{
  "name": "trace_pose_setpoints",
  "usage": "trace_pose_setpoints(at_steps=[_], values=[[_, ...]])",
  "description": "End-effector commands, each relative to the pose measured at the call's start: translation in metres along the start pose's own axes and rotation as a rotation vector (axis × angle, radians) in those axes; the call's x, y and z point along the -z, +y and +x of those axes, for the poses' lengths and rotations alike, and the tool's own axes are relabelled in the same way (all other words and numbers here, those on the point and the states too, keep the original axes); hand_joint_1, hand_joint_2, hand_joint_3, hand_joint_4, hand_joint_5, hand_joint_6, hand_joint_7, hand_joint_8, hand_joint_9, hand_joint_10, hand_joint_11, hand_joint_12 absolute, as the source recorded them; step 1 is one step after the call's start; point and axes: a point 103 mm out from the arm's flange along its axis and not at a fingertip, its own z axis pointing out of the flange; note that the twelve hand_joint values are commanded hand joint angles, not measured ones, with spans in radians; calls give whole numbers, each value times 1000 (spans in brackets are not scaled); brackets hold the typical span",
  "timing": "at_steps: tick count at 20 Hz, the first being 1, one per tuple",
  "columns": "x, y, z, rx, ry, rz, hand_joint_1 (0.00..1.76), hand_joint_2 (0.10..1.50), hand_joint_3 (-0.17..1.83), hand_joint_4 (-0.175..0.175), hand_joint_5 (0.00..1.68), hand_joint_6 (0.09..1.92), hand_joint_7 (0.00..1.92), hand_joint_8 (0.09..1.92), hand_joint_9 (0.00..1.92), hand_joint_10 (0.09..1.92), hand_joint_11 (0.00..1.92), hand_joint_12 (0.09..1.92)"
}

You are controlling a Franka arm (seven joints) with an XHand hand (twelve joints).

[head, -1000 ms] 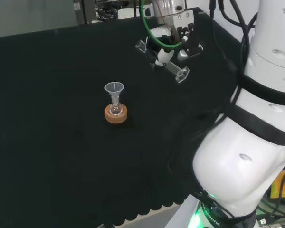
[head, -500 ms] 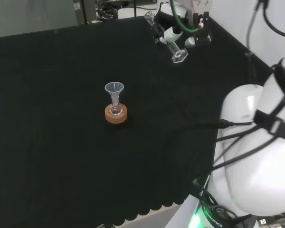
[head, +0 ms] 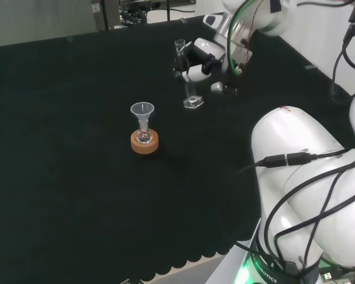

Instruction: Put the graduated cylinder back on the table.

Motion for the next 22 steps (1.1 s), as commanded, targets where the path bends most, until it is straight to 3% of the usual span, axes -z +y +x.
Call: trace_pose_setpoints(at_steps=[1, 14, 22], values=[[-9, 10, 3, 33, 33, -129, 1246, 1062, 16, 29, 1063, 949, 1124, 746, 1402, 106, 1190, 710], [-43, 24, -5, -2, 87, -198, 1242, 1071, 16, 26, 1048, 978, 1097, 785, 1397, 91, 1181, 724], [-53, 33, -12, -24, 85, -196, 1240, 1074, 16, 25, 1042, 989, 1088, 799, 1393, 87, 1177, 729]])
